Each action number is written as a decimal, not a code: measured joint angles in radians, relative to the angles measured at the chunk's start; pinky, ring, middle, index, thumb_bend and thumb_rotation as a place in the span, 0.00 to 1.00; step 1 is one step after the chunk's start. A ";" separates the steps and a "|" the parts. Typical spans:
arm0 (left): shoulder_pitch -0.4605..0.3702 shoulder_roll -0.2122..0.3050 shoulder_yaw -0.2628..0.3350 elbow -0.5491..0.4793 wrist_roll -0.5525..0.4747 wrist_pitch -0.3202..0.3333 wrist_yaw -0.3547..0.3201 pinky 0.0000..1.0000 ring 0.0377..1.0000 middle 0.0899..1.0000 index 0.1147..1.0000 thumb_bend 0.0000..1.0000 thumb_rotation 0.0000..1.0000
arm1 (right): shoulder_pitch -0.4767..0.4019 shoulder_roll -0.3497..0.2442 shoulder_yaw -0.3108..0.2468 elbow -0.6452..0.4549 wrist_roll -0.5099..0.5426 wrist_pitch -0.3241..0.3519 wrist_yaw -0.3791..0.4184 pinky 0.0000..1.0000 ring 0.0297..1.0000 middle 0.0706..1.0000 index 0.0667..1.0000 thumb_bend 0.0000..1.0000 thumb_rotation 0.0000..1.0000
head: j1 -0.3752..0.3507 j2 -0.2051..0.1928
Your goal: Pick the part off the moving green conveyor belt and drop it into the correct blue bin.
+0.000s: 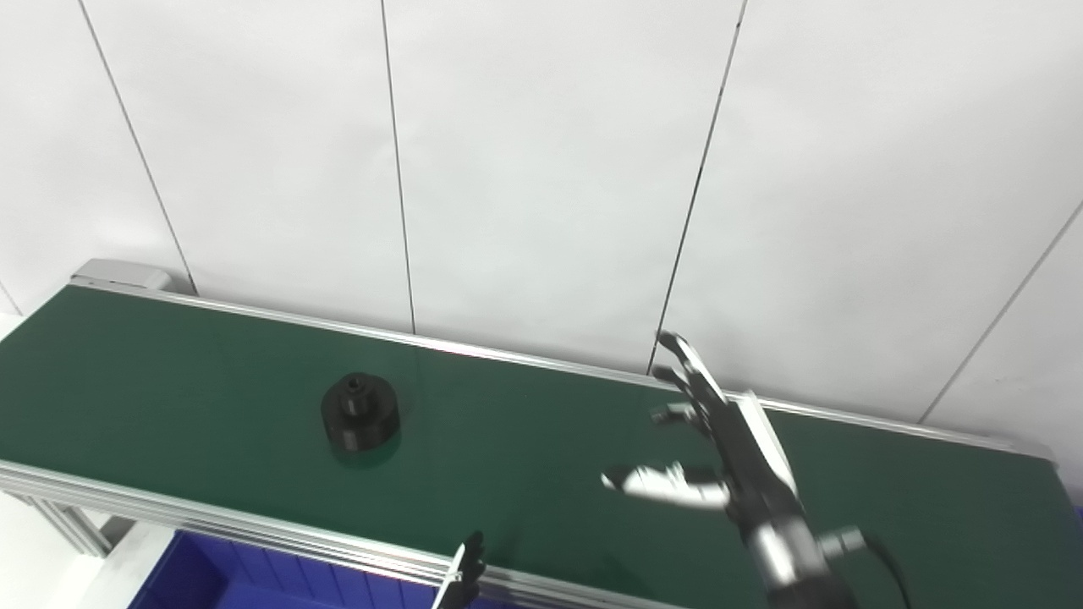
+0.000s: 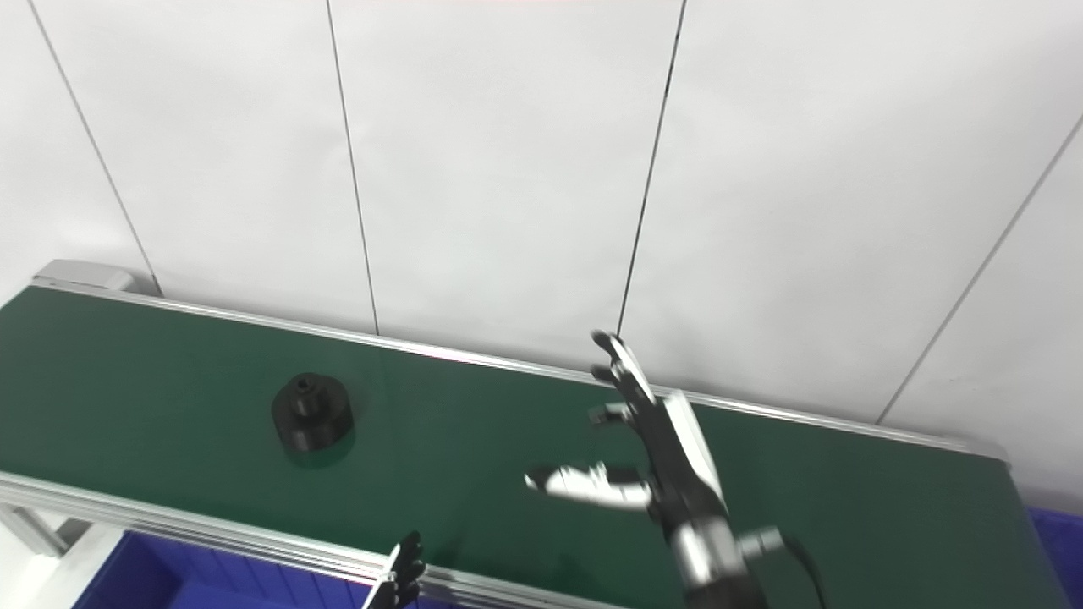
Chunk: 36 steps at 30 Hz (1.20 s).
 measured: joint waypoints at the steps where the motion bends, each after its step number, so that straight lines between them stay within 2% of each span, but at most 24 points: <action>1: -0.002 -0.002 -0.001 0.000 0.000 0.001 0.000 0.97 0.97 1.00 1.00 0.69 0.82 | -0.050 -0.005 0.018 0.031 -0.016 0.026 0.013 0.65 0.87 0.97 0.95 1.00 0.31 | 0.000 0.000; 4: -0.007 -0.015 -0.006 0.003 -0.001 0.003 0.001 0.95 0.97 1.00 1.00 0.69 0.81 | -0.135 -0.009 0.062 0.071 -0.050 0.050 0.029 0.70 0.92 0.97 0.95 1.00 0.25 | 0.014 -0.003; 6: -0.011 -0.021 -0.006 0.013 -0.001 0.003 0.001 0.95 0.97 1.00 1.00 0.69 0.80 | -0.201 -0.008 0.104 0.136 -0.087 0.071 0.043 0.72 0.93 0.98 0.95 1.00 0.21 | 0.020 -0.006; 9: -0.020 -0.022 -0.006 0.030 -0.001 0.001 0.002 0.95 0.98 1.00 1.00 0.70 0.78 | -0.269 -0.010 0.159 0.217 -0.144 0.091 0.058 0.60 0.85 0.97 0.94 1.00 0.12 | 0.032 -0.012; 12: -0.022 -0.023 -0.006 0.037 -0.013 -0.006 0.002 0.95 0.98 1.00 1.00 0.71 0.78 | -0.344 -0.014 0.219 0.292 -0.206 0.090 0.063 0.59 0.87 0.98 0.95 1.00 0.08 | 0.040 -0.015; 16: -0.028 -0.024 -0.008 0.052 -0.021 -0.019 0.005 0.92 0.98 1.00 1.00 0.72 0.78 | -0.434 -0.012 0.299 0.384 -0.265 0.068 0.064 0.57 0.84 0.99 0.94 1.00 0.01 | 0.067 -0.023; 19: -0.034 -0.025 -0.009 0.067 -0.016 -0.038 0.013 0.90 0.98 1.00 1.00 0.71 0.78 | -0.498 0.004 0.361 0.462 -0.309 0.050 0.072 0.54 0.85 1.00 0.95 1.00 0.00 | 0.080 -0.025; 23: -0.039 -0.026 -0.010 0.083 0.008 -0.052 0.035 0.91 0.98 1.00 1.00 0.71 0.78 | -0.537 0.019 0.410 0.522 -0.330 0.018 0.088 0.53 0.86 1.00 0.95 1.00 0.00 | 0.106 -0.025; 27: -0.046 -0.026 -0.014 0.104 0.029 -0.074 0.060 0.90 1.00 1.00 1.00 0.68 0.78 | -0.582 0.031 0.458 0.633 -0.349 -0.035 0.102 0.52 0.82 1.00 0.95 1.00 0.00 | 0.140 -0.026; 32: -0.057 -0.025 -0.016 0.131 0.044 -0.099 0.082 0.89 1.00 1.00 1.00 0.69 0.77 | -0.609 0.039 0.495 0.708 -0.360 -0.083 0.111 0.54 0.79 1.00 0.94 1.00 0.00 | 0.170 -0.025; 36: -0.057 -0.024 -0.020 0.132 0.045 -0.100 0.090 0.91 1.00 1.00 1.00 0.68 0.75 | -0.626 0.049 0.521 0.786 -0.364 -0.097 0.129 0.56 0.81 1.00 0.92 1.00 0.00 | 0.181 -0.025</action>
